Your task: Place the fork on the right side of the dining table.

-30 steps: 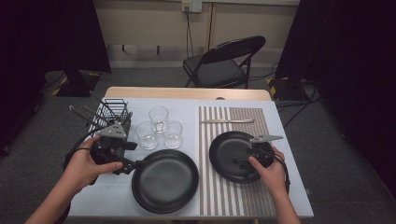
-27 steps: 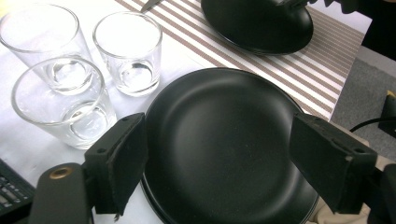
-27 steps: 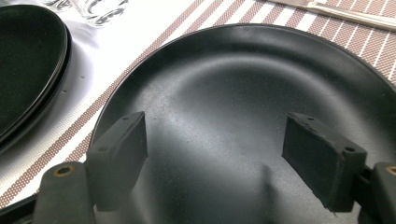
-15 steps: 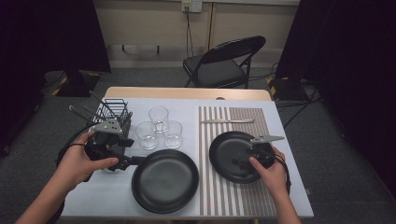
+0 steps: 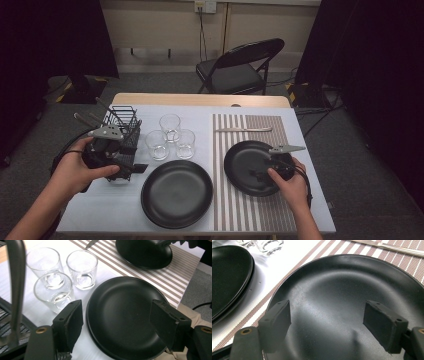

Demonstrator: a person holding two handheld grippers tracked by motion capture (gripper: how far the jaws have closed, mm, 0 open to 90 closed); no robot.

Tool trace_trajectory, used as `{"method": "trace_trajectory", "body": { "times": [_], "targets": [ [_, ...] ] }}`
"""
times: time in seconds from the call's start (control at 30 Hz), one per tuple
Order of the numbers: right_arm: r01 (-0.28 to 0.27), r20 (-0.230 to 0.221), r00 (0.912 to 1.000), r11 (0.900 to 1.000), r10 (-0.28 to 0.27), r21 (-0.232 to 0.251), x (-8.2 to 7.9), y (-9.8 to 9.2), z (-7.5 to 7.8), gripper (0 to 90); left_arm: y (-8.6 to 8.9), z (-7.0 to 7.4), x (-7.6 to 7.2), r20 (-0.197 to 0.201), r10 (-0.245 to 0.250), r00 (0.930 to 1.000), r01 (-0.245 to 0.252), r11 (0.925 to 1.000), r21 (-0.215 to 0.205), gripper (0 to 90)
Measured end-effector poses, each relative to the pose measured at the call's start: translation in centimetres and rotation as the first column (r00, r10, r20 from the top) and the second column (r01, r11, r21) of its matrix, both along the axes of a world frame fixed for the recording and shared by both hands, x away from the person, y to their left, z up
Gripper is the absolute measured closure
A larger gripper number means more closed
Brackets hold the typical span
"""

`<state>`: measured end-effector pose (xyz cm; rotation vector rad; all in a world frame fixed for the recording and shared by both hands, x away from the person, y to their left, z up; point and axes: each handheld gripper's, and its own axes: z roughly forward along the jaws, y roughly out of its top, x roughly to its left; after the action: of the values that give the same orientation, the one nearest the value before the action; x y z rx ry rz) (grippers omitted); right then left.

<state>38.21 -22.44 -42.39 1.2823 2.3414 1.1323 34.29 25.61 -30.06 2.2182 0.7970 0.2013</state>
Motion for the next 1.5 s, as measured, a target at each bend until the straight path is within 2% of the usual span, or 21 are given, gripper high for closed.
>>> {"method": "trace_trajectory", "body": {
  "times": [0.2, 0.27, 0.43, 0.7, 0.97, 1.0, 1.03, 1.1, 1.2, 1.37, 1.4, 1.5],
  "targets": [
    [0.0, -0.001, 1.0, 1.0, 0.0, -0.008, 0.0, 0.0, 0.0, 21.5, 0.7, 0.6, 0.4, 0.006, 0.02, 0.9998, -0.02, 0.9998, -0.001, 27.5],
    [0.001, -0.002, 1.0, 1.0, -0.001, -0.006, 0.0, 0.0, -0.1, 21.5, 1.0, 0.7, 0.6, 0.001, 0.024, 0.9997, -0.024, 0.9997, 0.011, 27.6],
    [-0.001, -0.007, 1.0, 1.0, 0.001, -0.003, 0.0, 0.0, -0.2, 21.6, 1.4, 1.0, 1.1, -0.007, 0.04, 0.9992, -0.04, 0.9992, -0.003, 27.6],
    [-0.001, -0.005, 1.0, 1.0, 0.0, -0.004, 0.0, 0.0, -0.1, 21.6, 2.1, 1.6, 2.0, 0.002, 0.062, 0.9981, -0.062, 0.9979, 0.016, 28.6],
    [-0.01, 0.003, 1.0, 1.0, 0.01, -0.01, 0.0, 0.2, 0.1, 21.6, 3.1, 1.9, 3.2, 0.008, 0.099, 0.9951, -0.099, 0.9951, -0.004, 30.4],
    [-0.01, 0.002, 1.0, 1.0, 0.01, -0.007, 0.0, 0.2, 0.1, 21.6, 3.2, 2.0, 3.4, 0.005, 0.101, 0.9948, -0.101, 0.9948, 0.003, 30.3],
    [-0.01, 0.004, 0.9999, 1.0, 0.01, -0.008, 0.0, 0.3, 0.1, 21.6, 3.3, 2.0, 3.5, 0.007, 0.107, 0.9942, -0.107, 0.9941, -0.013, 30.3],
    [-0.013, 0.002, 0.9999, 1.0, 0.013, -0.011, 0.1, 0.4, 0.1, 21.6, 3.4, 2.1, 3.7, 0.017, 0.112, 0.9936, -0.112, 0.9937, 0.008, 30.3],
    [-0.018, -0.001, 0.9998, 1.0, 0.018, -0.007, 0.1, 0.6, 0.0, 21.6, 3.4, 1.9, 4.2, -0.001, 0.127, 0.9919, -0.127, 0.9919, 0.0, 30.3],
    [-0.024, 0.001, 0.9997, 1.0, 0.024, -0.012, 0.2, 0.7, 0.1, 21.6, 3.4, 1.6, 5.1, -0.01, 0.146, 0.9893, -0.146, 0.9891, -0.019, 30.3],
    [-0.022, 0.0, 0.9998, 1.0, 0.022, -0.013, 0.2, 0.7, 0.1, 21.7, 3.4, 1.6, 5.3, -0.008, 0.141, 0.99, -0.141, 0.99, -0.008, 30.4],
    [-0.02, 0.004, 0.9998, 1.0, 0.02, -0.012, 0.2, 0.7, 0.1, 21.6, 3.6, 1.4, 5.8, -0.016, 0.152, 0.9883, -0.152, 0.9883, -0.012, 30.8]
  ]
}}
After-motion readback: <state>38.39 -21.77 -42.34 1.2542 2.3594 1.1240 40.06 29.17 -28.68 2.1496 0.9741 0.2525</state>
